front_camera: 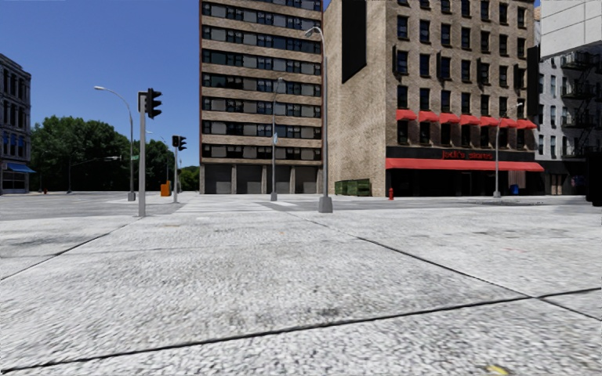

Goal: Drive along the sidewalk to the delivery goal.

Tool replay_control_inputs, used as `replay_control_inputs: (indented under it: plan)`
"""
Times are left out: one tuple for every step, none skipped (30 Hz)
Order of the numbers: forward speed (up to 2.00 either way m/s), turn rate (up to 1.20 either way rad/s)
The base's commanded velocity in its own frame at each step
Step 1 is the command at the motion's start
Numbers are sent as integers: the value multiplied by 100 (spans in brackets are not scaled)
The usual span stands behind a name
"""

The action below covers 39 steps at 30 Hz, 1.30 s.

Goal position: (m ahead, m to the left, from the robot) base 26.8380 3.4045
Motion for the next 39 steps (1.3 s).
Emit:
replay_control_inputs:
  plan:
    - [198,0]
    - [198,0]
    - [198,0]
    - [198,0]
    - [198,0]
    - [198,0]
    - [198,0]
    - [198,0]
    - [198,0]
    - [198,0]
    - [198,0]
    - [198,0]
    - [198,0]
    - [198,0]
    - [198,0]
    - [198,0]
    - [198,0]
    - [198,0]
    - [198,0]
    - [198,0]
    - [198,0]
    - [198,0]
    - [198,12]
    - [198,46]
    - [198,73]
    - [198,90]
    - [198,97]
    - [198,98]
    - [198,99]
    - [198,95]
    - [198,21]
    - [198,21]
    - [198,12]
    - [198,7]
    - [198,4]
    - [198,4]
    - [198,2]
    - [198,2]
    - [198,2]
